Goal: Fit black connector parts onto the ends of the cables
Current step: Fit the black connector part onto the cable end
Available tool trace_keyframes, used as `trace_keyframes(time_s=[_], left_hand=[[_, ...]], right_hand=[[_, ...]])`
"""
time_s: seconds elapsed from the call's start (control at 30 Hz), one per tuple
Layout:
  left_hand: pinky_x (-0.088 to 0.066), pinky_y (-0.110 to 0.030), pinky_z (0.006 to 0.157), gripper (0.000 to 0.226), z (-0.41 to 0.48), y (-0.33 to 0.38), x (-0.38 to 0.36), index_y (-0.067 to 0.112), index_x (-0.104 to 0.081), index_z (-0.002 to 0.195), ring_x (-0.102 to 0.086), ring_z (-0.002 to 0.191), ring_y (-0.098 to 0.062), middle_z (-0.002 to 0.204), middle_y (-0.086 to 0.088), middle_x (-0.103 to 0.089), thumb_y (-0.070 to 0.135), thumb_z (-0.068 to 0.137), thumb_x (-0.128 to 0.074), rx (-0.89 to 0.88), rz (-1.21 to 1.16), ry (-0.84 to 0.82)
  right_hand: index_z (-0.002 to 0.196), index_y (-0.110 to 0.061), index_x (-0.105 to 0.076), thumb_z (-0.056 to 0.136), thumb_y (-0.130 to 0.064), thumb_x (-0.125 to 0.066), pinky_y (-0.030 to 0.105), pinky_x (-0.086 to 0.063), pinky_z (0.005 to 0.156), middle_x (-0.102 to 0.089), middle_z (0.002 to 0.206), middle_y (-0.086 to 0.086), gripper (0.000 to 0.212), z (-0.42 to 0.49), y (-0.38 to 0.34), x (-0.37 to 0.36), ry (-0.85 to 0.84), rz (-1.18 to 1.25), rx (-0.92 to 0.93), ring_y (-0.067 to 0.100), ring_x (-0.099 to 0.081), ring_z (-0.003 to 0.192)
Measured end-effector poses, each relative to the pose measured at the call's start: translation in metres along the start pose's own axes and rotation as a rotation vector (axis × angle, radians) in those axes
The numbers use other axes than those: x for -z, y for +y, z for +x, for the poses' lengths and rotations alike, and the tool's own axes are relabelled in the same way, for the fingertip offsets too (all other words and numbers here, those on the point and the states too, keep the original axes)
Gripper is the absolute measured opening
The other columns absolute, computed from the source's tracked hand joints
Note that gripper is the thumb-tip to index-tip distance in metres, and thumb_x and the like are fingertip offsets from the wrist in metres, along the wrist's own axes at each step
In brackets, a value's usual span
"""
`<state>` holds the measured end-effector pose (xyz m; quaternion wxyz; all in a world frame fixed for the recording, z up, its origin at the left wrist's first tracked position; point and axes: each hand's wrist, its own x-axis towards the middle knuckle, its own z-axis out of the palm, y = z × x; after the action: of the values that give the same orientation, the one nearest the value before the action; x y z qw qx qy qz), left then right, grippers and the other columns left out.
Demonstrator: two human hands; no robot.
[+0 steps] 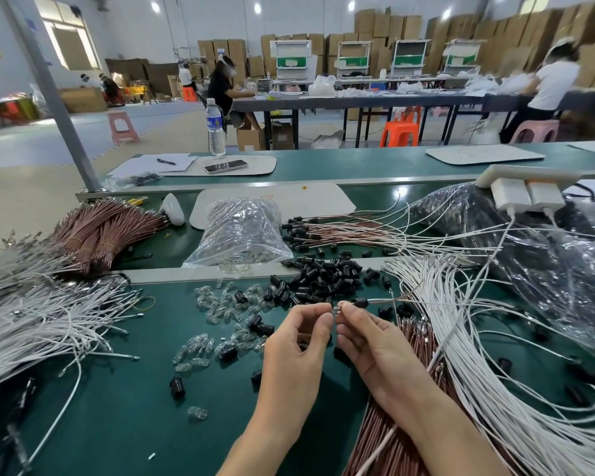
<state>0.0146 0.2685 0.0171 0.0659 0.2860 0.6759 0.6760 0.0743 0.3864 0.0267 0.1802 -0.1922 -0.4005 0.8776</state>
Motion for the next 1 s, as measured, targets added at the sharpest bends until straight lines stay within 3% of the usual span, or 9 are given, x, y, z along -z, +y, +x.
trace_keyframes(time_s=[0.43, 1.0], left_hand=[[-0.053, -0.016, 0.080, 0.013, -0.0001, -0.0034, 0.0013, 0.040, -0.069, 0.104, -0.070, 0.094, -0.005, 0.097, 0.019, -0.073, 0.029, 0.098, -0.065, -0.037, 0.042, -0.006], [-0.056, -0.020, 0.083, 0.020, 0.0032, -0.0094, -0.0006, 0.036, -0.074, 0.105, -0.073, 0.096, -0.009, 0.099, 0.012, -0.077, 0.020, 0.095, -0.068, -0.021, -0.054, -0.006]], right_hand=[[0.077, -0.011, -0.082, 0.072, -0.021, -0.076, 0.016, -0.057, 0.059, -0.076, 0.080, 0.010, 0.013, -0.0021, 0.0000, -0.0029, 0.030, -0.014, 0.019, 0.010, -0.072, 0.065], [0.082, -0.012, -0.083, 0.064, -0.029, -0.082, 0.016, -0.056, 0.066, -0.076, 0.080, 0.005, 0.025, -0.0014, 0.0033, 0.0000, 0.000, -0.062, 0.052, 0.008, -0.071, 0.071]])
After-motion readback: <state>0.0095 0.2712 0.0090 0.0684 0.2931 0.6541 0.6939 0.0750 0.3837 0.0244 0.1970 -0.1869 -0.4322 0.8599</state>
